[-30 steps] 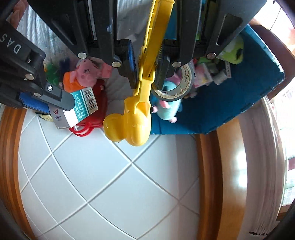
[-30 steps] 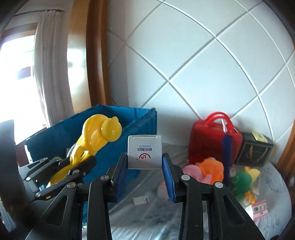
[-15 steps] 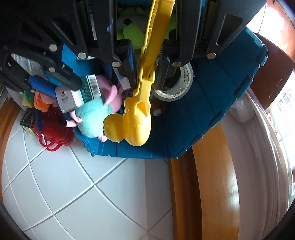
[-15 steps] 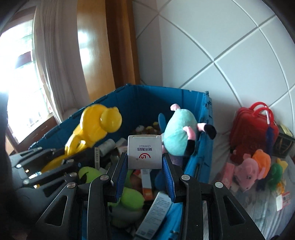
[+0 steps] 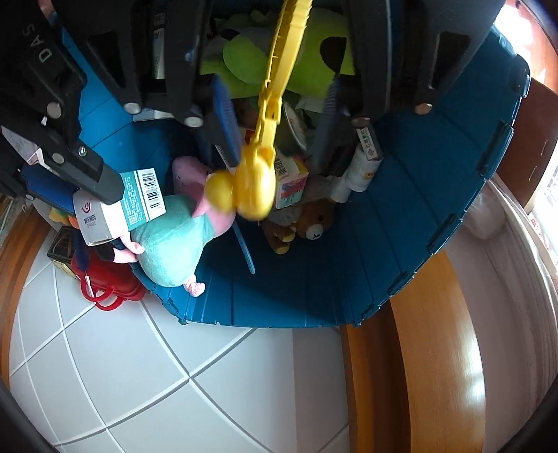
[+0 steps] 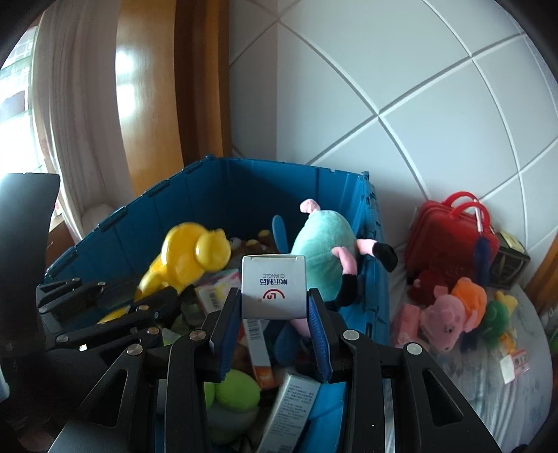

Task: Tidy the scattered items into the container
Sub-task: 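Open both tools to drop the clip and box into the crate, then move both open tools back toward the items on the bed, then grasp the white medicine box with left tool while right tool grasps the white pill bottle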

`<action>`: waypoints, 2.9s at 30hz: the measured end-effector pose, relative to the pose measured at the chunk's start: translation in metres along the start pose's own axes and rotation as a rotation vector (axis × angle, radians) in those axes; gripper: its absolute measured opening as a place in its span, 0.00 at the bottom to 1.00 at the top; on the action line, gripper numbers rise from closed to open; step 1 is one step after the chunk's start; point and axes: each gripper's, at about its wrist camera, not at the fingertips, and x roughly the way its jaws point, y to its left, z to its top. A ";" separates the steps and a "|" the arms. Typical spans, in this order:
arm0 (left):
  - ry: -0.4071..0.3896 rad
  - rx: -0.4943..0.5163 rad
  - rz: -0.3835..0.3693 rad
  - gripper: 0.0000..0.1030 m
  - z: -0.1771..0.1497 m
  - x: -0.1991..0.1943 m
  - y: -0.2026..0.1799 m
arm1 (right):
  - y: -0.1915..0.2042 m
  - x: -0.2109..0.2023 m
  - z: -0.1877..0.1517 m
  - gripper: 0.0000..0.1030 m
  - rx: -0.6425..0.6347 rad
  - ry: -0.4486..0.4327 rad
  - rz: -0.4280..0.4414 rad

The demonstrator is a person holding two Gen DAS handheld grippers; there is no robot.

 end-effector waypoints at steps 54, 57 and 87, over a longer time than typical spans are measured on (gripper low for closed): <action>-0.118 0.018 -0.217 0.82 -0.106 -0.055 -0.386 | -0.449 -0.166 -0.209 1.00 0.348 -0.003 -0.307; -0.093 0.044 -0.202 0.82 -0.115 -0.032 -0.403 | -0.481 -0.165 -0.228 1.00 0.406 0.023 -0.338; 0.091 -0.011 0.131 0.82 -0.151 0.251 -0.295 | -0.349 0.183 -0.214 0.68 0.030 0.196 0.152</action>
